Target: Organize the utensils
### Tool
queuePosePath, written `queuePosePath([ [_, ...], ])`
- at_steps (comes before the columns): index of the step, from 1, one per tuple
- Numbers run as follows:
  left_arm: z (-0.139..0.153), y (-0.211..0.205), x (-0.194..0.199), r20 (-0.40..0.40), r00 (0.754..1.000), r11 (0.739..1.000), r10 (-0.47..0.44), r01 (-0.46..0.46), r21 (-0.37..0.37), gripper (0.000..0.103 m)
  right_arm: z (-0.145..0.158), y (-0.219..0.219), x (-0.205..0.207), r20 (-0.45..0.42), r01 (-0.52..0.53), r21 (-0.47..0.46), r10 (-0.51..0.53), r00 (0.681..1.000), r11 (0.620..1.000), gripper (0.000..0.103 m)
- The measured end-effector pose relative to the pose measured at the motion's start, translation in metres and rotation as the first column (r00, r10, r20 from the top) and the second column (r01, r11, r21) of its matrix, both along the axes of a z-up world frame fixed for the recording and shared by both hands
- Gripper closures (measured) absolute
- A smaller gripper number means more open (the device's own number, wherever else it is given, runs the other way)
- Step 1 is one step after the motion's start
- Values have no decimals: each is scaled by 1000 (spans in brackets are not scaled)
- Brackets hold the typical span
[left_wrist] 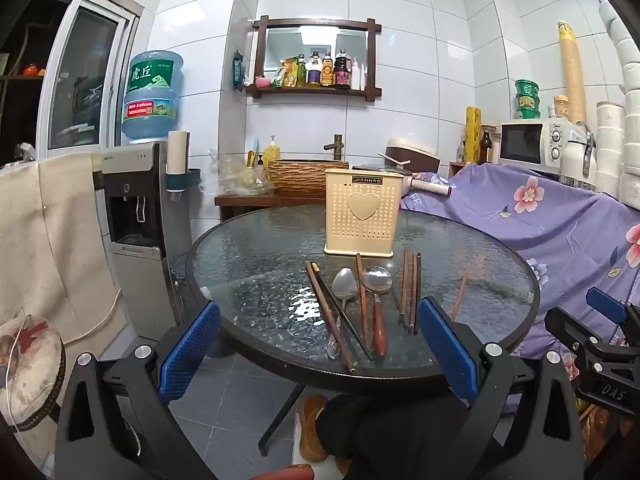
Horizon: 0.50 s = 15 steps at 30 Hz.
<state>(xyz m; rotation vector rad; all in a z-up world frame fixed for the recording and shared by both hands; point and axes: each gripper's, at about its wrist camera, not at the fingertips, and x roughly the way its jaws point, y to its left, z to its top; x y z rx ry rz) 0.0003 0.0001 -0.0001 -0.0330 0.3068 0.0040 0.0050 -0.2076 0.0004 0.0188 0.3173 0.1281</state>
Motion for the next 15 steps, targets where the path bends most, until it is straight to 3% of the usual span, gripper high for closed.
queuePosePath([
  [15,-3,1,4,-12,1000,1000,-8,8,-4,6,0,4,0,5,1,-6,-1,1000,1000,5],
])
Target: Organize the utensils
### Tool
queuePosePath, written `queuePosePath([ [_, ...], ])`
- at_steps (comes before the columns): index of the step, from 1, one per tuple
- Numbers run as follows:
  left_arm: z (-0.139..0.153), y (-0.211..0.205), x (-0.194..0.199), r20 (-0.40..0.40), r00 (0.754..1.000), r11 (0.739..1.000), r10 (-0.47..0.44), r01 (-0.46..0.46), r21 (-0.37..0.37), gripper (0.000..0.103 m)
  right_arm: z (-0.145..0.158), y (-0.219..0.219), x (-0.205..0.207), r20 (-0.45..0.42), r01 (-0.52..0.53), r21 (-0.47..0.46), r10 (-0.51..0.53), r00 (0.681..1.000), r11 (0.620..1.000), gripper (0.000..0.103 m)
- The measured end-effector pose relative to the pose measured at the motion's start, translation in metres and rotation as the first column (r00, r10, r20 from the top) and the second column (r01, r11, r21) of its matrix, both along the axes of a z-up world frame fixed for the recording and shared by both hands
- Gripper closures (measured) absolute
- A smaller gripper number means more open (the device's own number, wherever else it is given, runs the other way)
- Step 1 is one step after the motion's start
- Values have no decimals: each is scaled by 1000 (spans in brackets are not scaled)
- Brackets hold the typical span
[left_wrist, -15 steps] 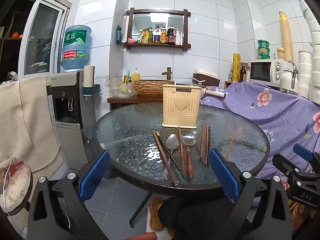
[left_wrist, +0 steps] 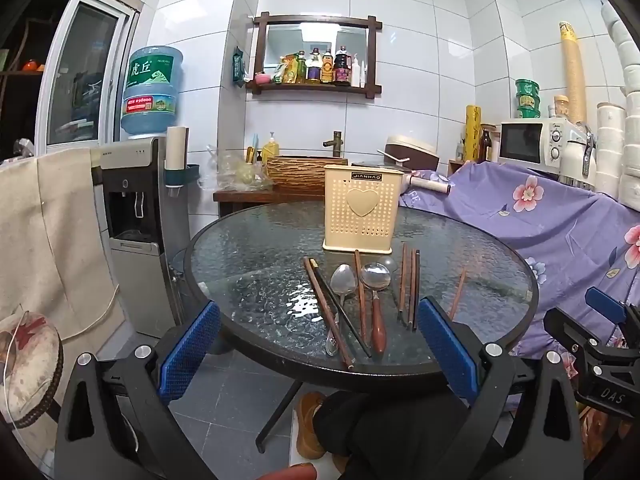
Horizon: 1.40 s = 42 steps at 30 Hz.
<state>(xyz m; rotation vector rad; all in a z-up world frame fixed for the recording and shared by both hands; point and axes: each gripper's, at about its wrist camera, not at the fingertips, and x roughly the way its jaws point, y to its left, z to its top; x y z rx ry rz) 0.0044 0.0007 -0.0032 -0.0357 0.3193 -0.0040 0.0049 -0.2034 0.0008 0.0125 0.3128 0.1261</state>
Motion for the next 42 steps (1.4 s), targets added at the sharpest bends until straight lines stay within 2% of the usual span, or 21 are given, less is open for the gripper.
queuePosePath([
  [42,-2,2,-3,-2,1000,1000,-9,9,-13,6,-1,3,-3,-4,-12,-7,12,1000,1000,5],
])
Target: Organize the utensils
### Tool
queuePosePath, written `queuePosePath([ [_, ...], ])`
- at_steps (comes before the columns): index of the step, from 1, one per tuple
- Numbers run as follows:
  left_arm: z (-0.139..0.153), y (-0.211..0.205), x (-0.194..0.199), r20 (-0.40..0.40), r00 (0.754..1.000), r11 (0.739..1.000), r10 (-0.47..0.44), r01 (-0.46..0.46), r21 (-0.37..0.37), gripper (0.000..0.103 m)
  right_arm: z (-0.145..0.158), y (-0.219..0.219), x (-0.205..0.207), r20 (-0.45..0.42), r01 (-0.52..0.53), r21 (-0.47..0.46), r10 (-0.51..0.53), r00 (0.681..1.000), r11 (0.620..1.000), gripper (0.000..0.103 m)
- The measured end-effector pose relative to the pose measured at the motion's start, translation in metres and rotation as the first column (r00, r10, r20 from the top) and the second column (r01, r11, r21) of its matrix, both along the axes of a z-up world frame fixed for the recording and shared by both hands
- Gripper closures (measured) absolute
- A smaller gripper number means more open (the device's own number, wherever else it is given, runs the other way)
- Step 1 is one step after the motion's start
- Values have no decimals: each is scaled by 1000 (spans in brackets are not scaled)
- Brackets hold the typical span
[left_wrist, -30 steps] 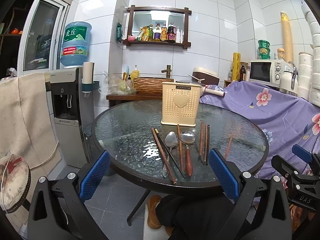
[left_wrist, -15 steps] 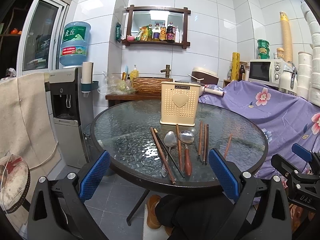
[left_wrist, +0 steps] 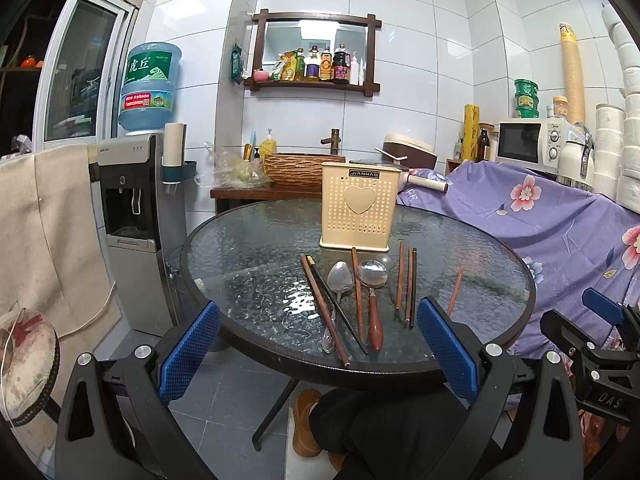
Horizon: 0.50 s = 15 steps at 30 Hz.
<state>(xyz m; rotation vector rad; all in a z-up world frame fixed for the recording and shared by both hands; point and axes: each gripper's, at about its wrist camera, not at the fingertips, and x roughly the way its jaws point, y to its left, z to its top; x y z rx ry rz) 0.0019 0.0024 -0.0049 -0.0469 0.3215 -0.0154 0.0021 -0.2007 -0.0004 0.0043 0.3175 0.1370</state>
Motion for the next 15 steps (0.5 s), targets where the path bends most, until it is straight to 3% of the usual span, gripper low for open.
queuePosePath([
  [15,0,0,0,-2,1000,1000,0,0,-2,6,-1,-1,0,-1,1,-1,-1,1000,1000,5],
])
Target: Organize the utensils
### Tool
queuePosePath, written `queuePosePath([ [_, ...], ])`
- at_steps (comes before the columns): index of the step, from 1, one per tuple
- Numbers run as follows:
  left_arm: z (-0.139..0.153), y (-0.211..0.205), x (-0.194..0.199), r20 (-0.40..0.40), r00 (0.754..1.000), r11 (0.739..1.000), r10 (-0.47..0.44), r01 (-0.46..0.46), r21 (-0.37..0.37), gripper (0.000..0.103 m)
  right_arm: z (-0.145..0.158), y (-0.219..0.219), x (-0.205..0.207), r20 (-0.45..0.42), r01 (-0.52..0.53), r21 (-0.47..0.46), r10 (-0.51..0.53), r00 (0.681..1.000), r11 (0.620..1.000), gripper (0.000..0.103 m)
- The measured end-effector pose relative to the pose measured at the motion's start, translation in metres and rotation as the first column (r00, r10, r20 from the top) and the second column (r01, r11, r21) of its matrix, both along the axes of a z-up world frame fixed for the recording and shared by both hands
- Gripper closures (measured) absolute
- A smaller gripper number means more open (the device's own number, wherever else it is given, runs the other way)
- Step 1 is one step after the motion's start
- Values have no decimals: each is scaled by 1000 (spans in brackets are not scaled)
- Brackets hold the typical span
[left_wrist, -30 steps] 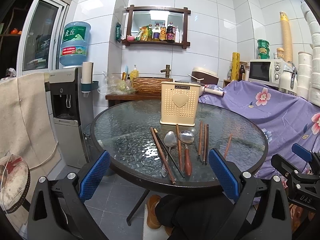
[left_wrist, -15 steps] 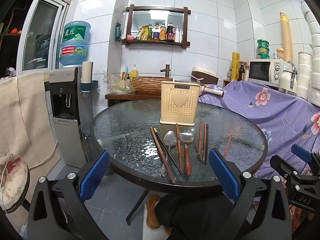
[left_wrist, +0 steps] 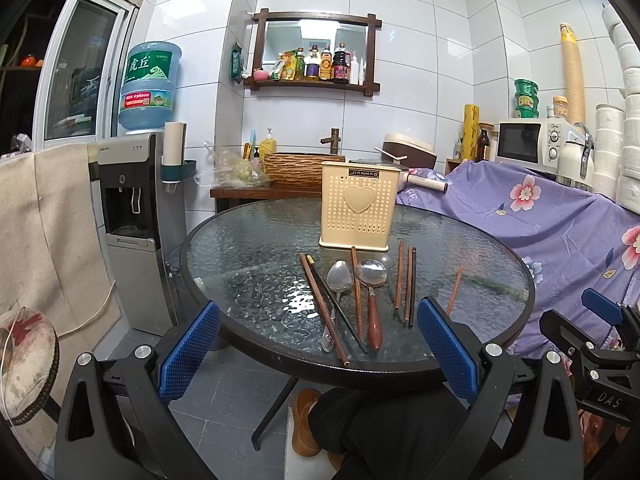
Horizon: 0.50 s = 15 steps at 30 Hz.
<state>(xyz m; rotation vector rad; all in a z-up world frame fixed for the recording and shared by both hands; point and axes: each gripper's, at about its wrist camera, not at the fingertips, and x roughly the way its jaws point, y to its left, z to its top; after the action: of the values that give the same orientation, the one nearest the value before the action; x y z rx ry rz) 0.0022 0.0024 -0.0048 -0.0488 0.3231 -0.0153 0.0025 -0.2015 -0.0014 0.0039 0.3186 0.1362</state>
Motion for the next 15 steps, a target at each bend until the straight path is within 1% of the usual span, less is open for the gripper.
queuePosePath([
  [15,-6,-2,-1,-16,1000,1000,2,-2,-3,6,-5,1,0,-13,-1,0,1,1000,1000,5],
])
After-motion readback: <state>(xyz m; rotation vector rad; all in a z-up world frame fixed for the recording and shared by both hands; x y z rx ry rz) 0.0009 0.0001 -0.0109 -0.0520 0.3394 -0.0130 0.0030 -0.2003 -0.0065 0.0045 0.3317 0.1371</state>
